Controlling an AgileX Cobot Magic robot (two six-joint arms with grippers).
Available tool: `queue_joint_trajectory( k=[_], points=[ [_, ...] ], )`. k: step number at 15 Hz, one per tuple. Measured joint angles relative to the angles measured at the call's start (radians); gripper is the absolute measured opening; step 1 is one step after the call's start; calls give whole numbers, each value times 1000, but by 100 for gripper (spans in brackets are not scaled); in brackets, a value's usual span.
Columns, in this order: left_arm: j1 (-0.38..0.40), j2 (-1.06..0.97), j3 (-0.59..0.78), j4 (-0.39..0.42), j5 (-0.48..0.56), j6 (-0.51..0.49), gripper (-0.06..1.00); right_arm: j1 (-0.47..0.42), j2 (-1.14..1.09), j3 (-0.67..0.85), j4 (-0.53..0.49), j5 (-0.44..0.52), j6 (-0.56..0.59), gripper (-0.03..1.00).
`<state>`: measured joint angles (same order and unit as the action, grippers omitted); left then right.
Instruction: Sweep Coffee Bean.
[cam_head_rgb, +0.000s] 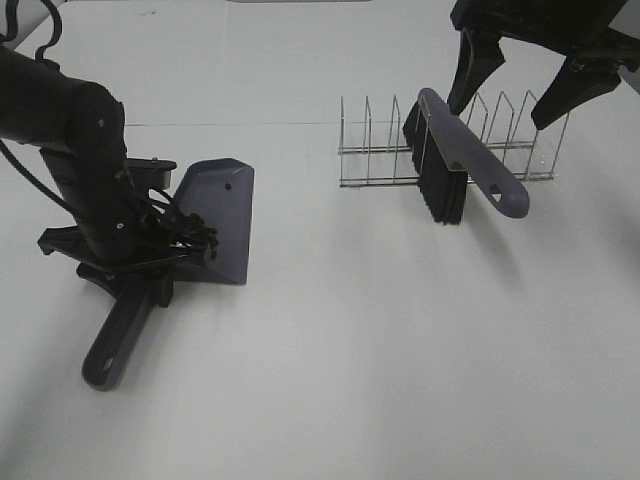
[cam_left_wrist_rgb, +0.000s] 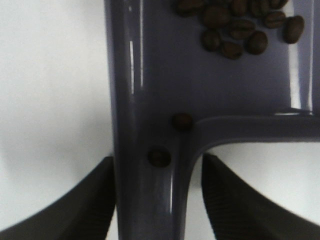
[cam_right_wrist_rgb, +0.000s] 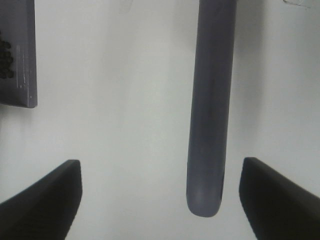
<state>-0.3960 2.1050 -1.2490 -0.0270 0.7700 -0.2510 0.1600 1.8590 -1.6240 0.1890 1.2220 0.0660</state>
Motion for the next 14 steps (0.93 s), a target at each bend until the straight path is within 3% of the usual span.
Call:
queue_joint_trajectory(
  k=[2, 3, 5, 9, 11, 14],
  points=[
    [0, 0, -4, -10, -1, 0, 66, 0, 0, 0, 3, 0, 0, 76],
    [0, 0, -4, -10, 1, 0, 69, 0, 0, 0, 5, 0, 0, 76],
    [0, 0, -4, -10, 8, 0, 70, 0, 0, 0, 6, 0, 0, 76],
    [0, -108, -33, -9, 194, 62, 71, 0, 0, 0, 6, 0, 0, 76],
    [19, -180, -39, -19, 209, 109, 71, 0, 0, 0, -1, 0, 0, 76],
    [163, -229, -104, -55, 247, 205, 71, 0, 0, 0, -19, 0, -4, 76]
  ],
)
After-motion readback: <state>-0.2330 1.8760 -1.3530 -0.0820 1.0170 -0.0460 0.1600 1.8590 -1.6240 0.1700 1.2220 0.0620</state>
